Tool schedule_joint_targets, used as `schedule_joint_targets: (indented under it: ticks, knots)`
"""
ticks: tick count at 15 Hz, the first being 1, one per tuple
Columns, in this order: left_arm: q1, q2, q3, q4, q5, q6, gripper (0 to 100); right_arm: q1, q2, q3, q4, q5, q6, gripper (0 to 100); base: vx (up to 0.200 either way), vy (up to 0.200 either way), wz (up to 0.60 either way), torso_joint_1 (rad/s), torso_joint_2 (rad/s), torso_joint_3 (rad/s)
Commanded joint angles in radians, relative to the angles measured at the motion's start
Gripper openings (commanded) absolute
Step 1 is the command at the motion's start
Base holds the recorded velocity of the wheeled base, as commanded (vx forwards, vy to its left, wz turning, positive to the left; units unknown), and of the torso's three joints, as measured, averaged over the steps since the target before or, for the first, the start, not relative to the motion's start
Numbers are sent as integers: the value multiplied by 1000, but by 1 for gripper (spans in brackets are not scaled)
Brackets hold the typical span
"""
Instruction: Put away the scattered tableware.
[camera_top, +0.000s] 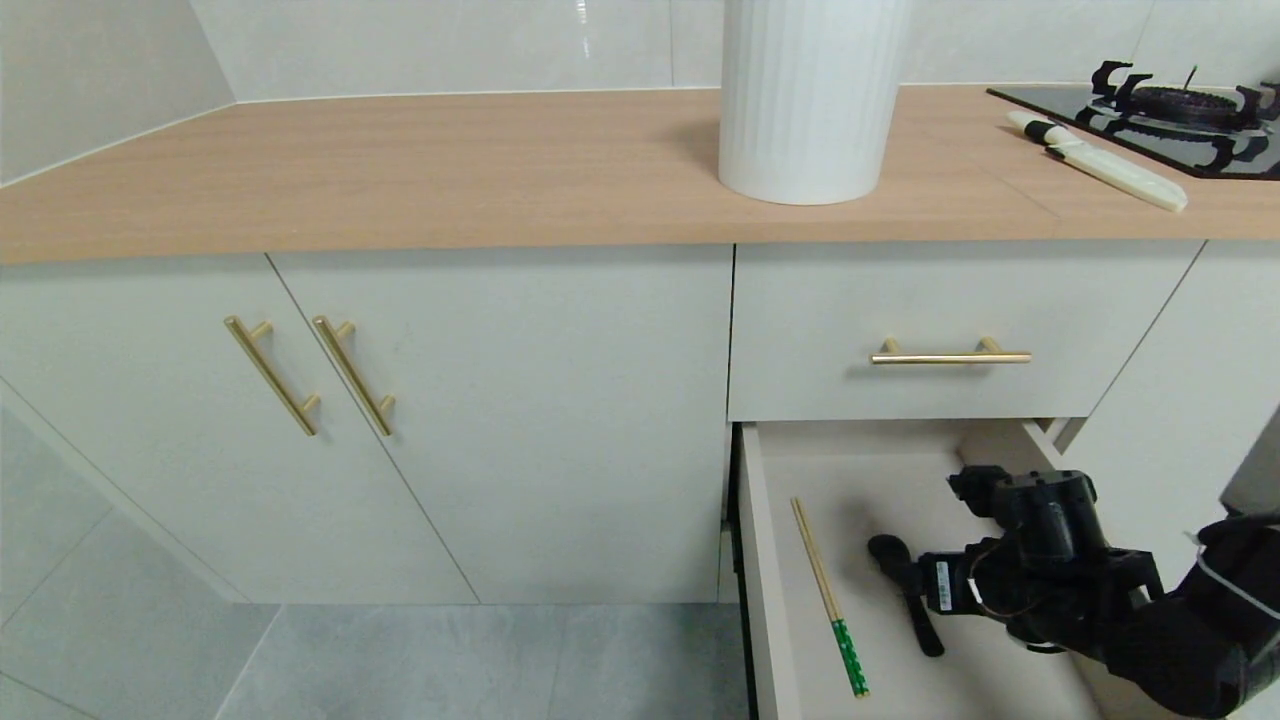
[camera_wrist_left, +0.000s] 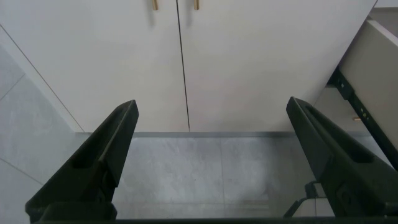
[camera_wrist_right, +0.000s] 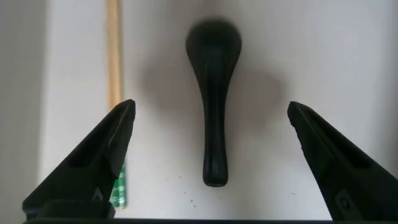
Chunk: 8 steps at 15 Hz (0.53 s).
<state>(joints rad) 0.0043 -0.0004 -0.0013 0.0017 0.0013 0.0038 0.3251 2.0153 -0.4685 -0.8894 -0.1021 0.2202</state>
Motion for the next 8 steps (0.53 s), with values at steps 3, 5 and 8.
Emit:
schedule_joint_targets:
  ticks: [3, 5, 8]
  knots:
    - [0, 0, 0, 0, 0, -1, 100, 9, -437, -55, 371, 1, 5, 100, 0, 0, 0, 0, 0, 0]
    - [0, 0, 1, 0, 0, 1, 100, 48, -601, -91, 604, 1, 33, 100, 0, 0, 0, 0, 0, 0]
    - [0, 0, 0, 0, 0, 1, 100, 57, -724, -139, 846, -4, 51, 100, 0, 0, 0, 0, 0, 0]
